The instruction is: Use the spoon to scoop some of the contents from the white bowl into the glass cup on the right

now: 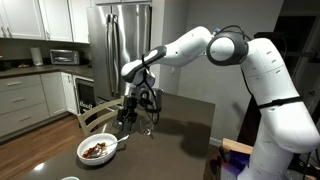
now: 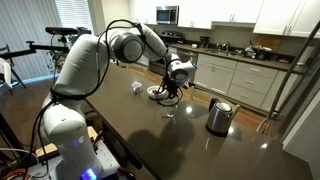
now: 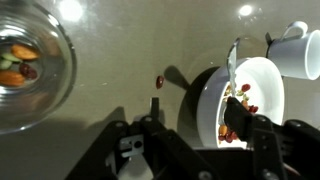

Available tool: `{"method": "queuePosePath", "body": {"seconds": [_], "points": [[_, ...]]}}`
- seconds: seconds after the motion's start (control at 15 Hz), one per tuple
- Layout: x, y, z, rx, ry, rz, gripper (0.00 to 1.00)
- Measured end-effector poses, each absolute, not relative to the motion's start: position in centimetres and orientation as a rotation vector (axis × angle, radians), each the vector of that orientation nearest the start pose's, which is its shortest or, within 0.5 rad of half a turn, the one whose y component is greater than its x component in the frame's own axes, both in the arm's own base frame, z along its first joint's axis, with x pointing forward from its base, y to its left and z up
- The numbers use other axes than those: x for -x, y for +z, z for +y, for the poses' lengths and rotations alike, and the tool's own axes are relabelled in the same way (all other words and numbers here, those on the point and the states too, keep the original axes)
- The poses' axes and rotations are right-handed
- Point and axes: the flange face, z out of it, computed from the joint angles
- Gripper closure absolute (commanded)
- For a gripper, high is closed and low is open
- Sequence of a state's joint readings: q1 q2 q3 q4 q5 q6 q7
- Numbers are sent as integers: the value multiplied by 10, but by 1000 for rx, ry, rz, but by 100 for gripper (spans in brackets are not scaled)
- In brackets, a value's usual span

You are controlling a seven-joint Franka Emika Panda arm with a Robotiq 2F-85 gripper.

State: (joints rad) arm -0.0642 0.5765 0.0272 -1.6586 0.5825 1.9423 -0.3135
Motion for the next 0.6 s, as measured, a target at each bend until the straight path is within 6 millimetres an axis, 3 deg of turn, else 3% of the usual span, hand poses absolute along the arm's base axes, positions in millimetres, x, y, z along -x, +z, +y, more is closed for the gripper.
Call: {"method": "queuePosePath", "body": {"seconds": [0.27,0.6], "points": [[-665,295,1,2683,226,4,0],[-674,356,-4,2818,113,-83,0]]}}
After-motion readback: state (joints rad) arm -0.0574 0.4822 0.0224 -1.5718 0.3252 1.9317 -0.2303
